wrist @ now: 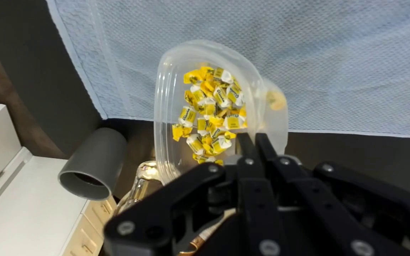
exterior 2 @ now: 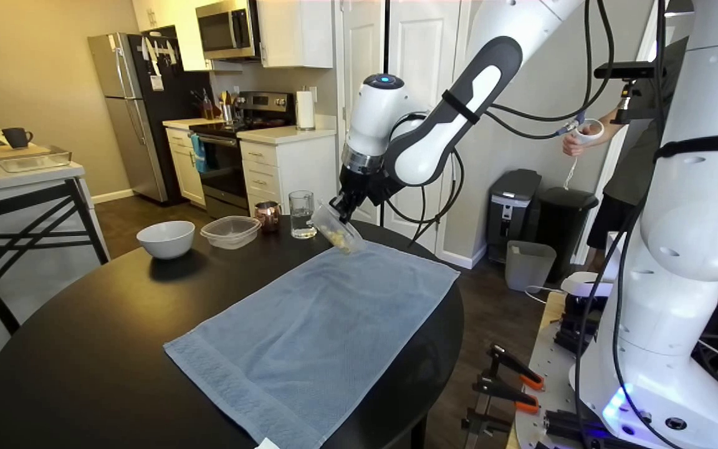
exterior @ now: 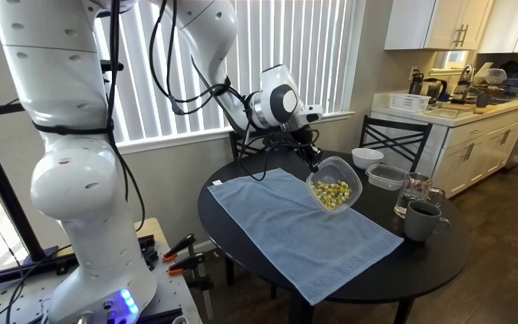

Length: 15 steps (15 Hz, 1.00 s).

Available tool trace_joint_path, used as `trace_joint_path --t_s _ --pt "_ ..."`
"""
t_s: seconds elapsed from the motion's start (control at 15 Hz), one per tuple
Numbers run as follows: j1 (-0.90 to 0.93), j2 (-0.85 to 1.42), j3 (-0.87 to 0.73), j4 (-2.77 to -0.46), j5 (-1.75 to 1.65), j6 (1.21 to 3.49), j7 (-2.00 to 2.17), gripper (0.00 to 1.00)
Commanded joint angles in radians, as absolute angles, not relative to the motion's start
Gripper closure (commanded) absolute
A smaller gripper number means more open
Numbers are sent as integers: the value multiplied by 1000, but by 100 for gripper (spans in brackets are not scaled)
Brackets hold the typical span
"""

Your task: Take the candy out of the bowl

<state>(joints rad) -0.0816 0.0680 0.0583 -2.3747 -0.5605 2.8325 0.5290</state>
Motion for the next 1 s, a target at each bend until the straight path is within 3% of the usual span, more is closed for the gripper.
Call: trace_joint_path --t_s 0.0,0.4,0.93 --pt "-75 42 108 -2392 -388 2891 410 99" --pt "33 23 137 -2372 -23 2916 204 99" --pt "43 -33 232 -2390 487 2863 -100 99"
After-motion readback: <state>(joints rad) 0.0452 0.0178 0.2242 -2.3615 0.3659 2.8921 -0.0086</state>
